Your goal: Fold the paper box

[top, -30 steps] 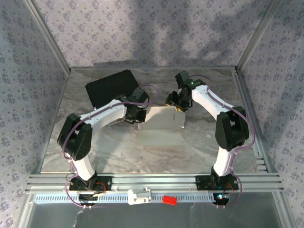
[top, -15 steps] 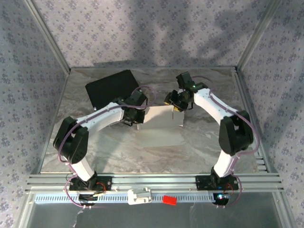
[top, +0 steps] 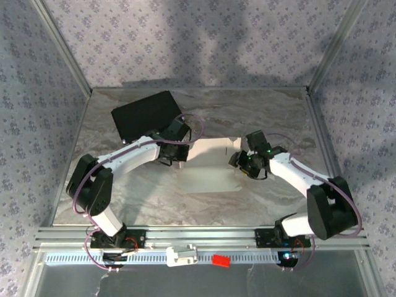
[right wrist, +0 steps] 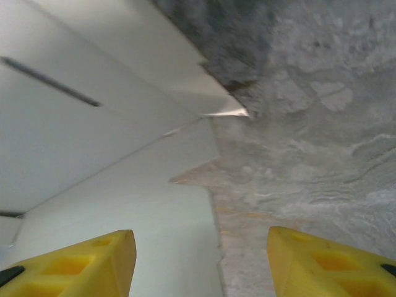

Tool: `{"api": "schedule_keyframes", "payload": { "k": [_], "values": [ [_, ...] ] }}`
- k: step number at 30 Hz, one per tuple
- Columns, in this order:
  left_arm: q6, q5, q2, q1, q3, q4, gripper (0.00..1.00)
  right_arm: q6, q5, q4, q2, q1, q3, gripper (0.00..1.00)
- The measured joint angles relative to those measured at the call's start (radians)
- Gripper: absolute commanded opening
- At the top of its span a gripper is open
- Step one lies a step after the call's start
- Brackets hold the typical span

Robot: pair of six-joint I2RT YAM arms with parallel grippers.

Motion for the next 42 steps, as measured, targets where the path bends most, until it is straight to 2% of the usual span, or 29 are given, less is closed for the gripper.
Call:
{"api": "schedule_keyframes", "payload": {
  "k": [11, 14, 18, 27, 34, 42],
  "values": [
    [0.000, 0.000, 0.000, 0.000, 0.000, 0.000, 0.00, 0.042, -0.045, 0.209, 0.187, -0.006, -0.001, 0.48],
    [0.000, 0.000, 0.001, 0.000, 0.000, 0.000, 0.00, 0.045, -0.053, 0.214, 0.200, -0.011, 0.006, 0.46],
    [0.000, -0.002, 0.004, 0.000, 0.000, -0.001, 0.00, 0.046, -0.048, 0.232, 0.201, -0.011, 0.006, 0.36],
    [0.000, -0.019, 0.004, 0.004, 0.000, 0.000, 0.00, -0.006, -0.027, 0.194, 0.212, -0.009, 0.079, 0.31],
    [0.000, -0.015, 0.005, 0.002, 0.000, 0.008, 0.00, -0.097, -0.030, 0.166, 0.216, 0.032, 0.154, 0.27],
    [0.008, -0.008, 0.005, 0.002, 0.000, 0.003, 0.00, -0.130, -0.031, 0.157, 0.238, 0.057, 0.169, 0.24]
  ]
}}
